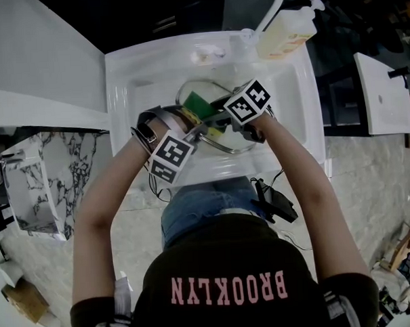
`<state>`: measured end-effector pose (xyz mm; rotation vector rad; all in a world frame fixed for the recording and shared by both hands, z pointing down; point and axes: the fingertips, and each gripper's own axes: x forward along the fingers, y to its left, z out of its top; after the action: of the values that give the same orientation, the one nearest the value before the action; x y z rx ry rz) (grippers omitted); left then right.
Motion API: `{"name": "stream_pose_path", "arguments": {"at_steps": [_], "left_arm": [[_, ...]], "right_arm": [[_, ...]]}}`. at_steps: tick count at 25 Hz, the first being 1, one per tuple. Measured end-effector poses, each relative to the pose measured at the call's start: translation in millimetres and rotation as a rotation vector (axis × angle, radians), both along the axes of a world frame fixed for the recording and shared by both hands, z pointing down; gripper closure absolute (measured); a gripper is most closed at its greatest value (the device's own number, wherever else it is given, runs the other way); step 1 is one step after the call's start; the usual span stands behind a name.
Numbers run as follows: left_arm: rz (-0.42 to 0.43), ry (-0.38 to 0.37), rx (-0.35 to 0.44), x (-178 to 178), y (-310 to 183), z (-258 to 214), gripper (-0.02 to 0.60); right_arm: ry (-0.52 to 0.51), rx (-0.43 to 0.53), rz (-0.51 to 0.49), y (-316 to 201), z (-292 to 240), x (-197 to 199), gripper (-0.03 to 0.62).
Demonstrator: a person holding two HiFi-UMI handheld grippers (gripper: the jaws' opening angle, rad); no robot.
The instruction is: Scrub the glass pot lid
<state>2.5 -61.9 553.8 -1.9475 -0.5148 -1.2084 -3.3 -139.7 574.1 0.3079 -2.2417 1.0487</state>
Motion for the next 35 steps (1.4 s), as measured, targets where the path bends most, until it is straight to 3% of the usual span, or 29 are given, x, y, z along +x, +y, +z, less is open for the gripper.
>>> {"name": "stream_pose_path", "arguments": {"at_steps": [7,18,25,35], "left_arm": [[0.003,0.002,-0.002,0,0,1,0.552],[0.011,0.004,-0.009,-1,1,0,0.552],[0.014,0.01,-0.015,0,1,1,0.552],[0.015,0.018,-0.011,1,1,1,0.552]], "right_arm": [[0.044,-0.141,0.104,-6,16,7,0.315],[0.148,-0.217,0.205,-20,52,33,0.314],[0.245,-0.221,0.278,-32,77,58,0.315],[0.519,-0.149,0.366,-42,115,128,0.315]]}}
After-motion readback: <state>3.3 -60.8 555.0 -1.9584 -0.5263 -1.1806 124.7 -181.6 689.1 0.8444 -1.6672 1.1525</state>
